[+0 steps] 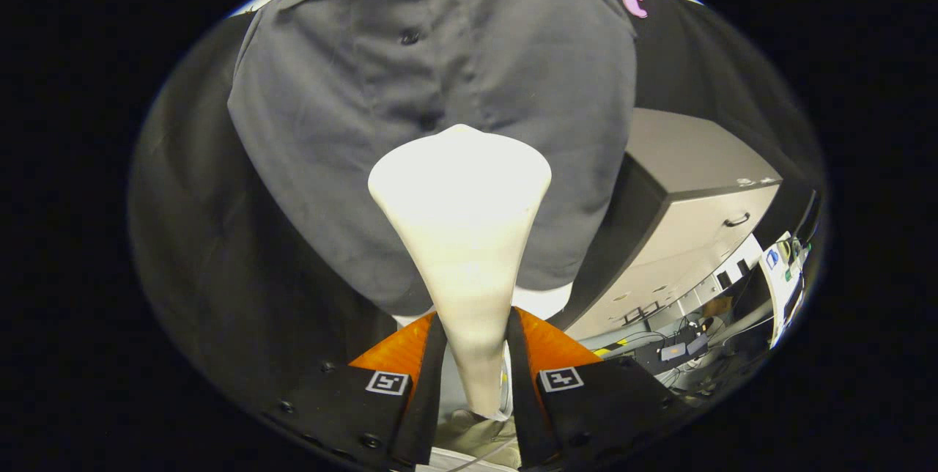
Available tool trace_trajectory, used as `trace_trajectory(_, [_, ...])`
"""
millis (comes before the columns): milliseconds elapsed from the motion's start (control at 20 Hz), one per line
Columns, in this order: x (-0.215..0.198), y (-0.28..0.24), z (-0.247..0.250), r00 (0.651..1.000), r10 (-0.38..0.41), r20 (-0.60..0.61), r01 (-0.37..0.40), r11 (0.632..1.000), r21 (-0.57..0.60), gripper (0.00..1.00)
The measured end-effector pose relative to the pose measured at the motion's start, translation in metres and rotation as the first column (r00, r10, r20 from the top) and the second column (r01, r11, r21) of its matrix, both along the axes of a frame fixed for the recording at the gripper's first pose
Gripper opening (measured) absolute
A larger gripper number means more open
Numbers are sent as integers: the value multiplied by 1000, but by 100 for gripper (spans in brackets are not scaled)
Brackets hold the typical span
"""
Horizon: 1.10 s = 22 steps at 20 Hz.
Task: Iron the clothes twice with a garment steamer, once on the left side and once on the right side.
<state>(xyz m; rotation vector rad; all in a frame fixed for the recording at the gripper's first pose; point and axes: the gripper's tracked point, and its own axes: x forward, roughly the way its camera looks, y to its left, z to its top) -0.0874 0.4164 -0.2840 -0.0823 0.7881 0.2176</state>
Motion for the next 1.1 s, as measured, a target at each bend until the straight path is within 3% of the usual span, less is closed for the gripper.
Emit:
trace_trajectory(550, [49, -99, 148, 970, -116, 214, 103, 992, 70, 51])
trace_trajectory(1100, [102, -176, 269, 921, -100, 378, 51, 989, 137, 50])
